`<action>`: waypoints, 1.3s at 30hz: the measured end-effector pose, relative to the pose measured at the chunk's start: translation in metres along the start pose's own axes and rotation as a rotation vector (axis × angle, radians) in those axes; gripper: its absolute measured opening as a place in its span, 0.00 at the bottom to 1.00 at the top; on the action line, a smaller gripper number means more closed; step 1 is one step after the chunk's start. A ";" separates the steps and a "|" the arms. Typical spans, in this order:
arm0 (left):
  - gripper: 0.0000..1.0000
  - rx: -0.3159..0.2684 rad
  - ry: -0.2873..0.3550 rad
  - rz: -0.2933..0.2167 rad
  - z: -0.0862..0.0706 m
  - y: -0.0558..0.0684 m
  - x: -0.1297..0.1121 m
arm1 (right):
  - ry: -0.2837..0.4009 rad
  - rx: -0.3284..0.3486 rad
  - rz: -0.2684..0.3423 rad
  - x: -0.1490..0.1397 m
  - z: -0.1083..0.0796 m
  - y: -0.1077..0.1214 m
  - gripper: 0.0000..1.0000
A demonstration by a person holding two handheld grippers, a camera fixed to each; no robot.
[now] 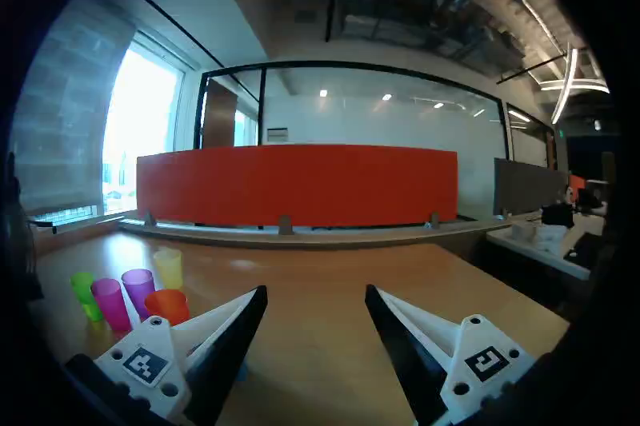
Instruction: Pour water
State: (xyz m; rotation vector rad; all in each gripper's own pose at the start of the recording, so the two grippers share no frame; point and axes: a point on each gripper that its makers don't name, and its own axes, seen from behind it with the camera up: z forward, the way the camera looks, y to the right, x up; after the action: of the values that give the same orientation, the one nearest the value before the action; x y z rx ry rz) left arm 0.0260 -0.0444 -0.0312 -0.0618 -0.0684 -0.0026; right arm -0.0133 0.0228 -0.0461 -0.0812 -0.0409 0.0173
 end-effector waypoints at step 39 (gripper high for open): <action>0.88 0.097 0.093 -0.002 0.011 0.005 0.001 | -0.063 -0.006 0.005 0.007 0.003 -0.027 0.95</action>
State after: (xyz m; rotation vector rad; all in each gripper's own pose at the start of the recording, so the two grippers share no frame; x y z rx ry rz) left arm 0.0263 -0.0386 -0.0208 0.0352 0.0244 -0.0038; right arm -0.0065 -0.0034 -0.0404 -0.0864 -0.1038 0.0245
